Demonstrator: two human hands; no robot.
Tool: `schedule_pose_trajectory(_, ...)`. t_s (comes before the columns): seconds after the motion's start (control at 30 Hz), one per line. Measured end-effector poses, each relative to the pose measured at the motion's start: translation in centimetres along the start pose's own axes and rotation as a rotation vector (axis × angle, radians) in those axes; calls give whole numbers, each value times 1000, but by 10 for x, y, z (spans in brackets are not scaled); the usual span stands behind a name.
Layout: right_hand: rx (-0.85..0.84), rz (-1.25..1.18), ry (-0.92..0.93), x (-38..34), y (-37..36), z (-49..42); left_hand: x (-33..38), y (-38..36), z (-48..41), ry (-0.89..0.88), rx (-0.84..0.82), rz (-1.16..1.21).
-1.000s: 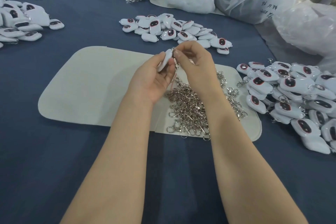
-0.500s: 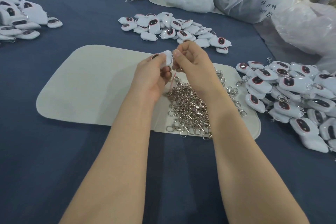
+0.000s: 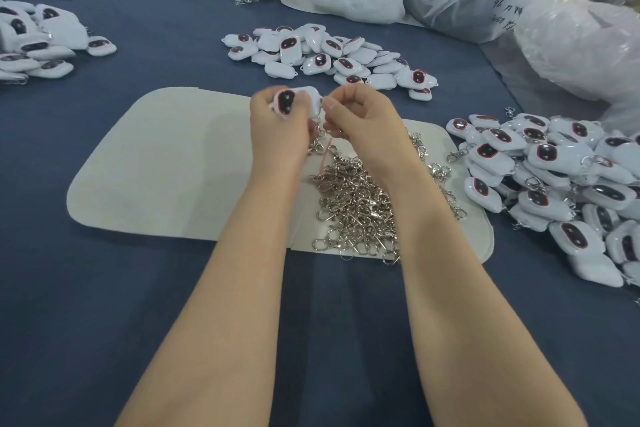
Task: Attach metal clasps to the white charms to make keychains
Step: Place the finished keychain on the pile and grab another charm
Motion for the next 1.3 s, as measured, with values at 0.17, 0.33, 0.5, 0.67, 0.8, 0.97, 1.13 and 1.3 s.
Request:
schedule_pose_trajectory(0.17,39,59,106,-14,-1,2,-38,-16,10,448,-81,708)
schedule_pose_trajectory(0.33,83,157,89,-16,0,3,-43,-19,9,477,-91,821)
schedule_pose_trajectory(0.5,47,367,-29,-8,3,0,1,7,0,-16,23,-3)
schedule_pose_trajectory(0.67,50,385,-117,0,9,-1,42,-25,23,-492,-84,-702)
schedule_pose_trajectory(0.8,82,233,-28,-7,6,2,32,-6,12,-361,18,-433)
schedule_pose_trajectory(0.97,44,118,88,-13,-2,3,-27,-6,5,261,-31,551)
schedule_pose_trajectory(1.13,121,167,127,-13,2,3,-43,-20,13,486,-91,881)
schedule_pose_trajectory(1.3,122,291,68,-9,4,1,-35,-7,5,344,-27,575)
Point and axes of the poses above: each hand's wrist, its own z-axis away from the middle knuckle, its own y-axis out of the back of the hand, x = y × z, the point moved 9 cm from there along -z, towards the middle knuckle, and after that the axes turned 12 degrees about -x, right-handed, at the moved point
